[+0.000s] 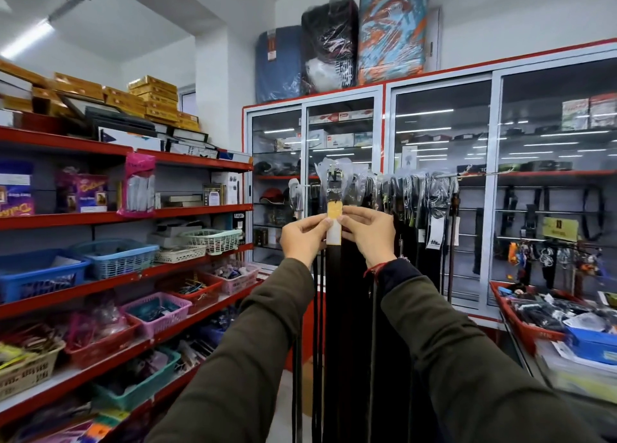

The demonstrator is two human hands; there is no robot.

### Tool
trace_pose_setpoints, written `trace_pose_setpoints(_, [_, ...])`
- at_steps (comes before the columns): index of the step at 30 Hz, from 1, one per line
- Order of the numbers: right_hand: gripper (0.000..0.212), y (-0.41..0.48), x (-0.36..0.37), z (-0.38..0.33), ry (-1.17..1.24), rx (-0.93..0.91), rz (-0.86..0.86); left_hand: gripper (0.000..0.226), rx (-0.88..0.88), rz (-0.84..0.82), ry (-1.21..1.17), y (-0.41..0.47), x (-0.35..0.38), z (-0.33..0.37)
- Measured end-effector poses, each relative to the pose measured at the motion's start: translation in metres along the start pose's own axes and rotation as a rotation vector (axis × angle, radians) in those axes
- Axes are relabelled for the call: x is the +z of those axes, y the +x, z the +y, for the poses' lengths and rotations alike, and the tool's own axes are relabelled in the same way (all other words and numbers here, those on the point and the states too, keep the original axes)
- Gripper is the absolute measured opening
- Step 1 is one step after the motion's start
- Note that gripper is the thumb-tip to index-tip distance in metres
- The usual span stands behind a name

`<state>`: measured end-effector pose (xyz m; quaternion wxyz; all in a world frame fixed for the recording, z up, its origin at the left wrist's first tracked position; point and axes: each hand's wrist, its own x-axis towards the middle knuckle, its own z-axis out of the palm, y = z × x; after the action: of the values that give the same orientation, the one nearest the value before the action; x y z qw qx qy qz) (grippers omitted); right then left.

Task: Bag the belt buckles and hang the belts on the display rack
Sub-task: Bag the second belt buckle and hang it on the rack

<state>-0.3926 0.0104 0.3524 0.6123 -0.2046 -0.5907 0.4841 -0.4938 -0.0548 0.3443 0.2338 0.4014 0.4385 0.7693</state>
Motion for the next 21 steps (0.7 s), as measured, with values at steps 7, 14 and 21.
trace_pose_setpoints(7, [0.031,-0.019,-0.014,0.037,-0.396,-0.285,0.099,0.041,0.343,0.046,0.348,-0.010,0.001,-0.041])
trace_pose_setpoints(14, [0.047,-0.067,-0.056,0.083,-0.855,-0.505,0.154,0.047,0.676,-0.005,0.831,-0.042,0.001,-0.111])
trace_pose_setpoints(21, [0.052,-0.110,-0.125,0.122,-1.145,-0.376,0.215,0.053,0.690,-0.169,1.004,-0.094,0.021,-0.181])
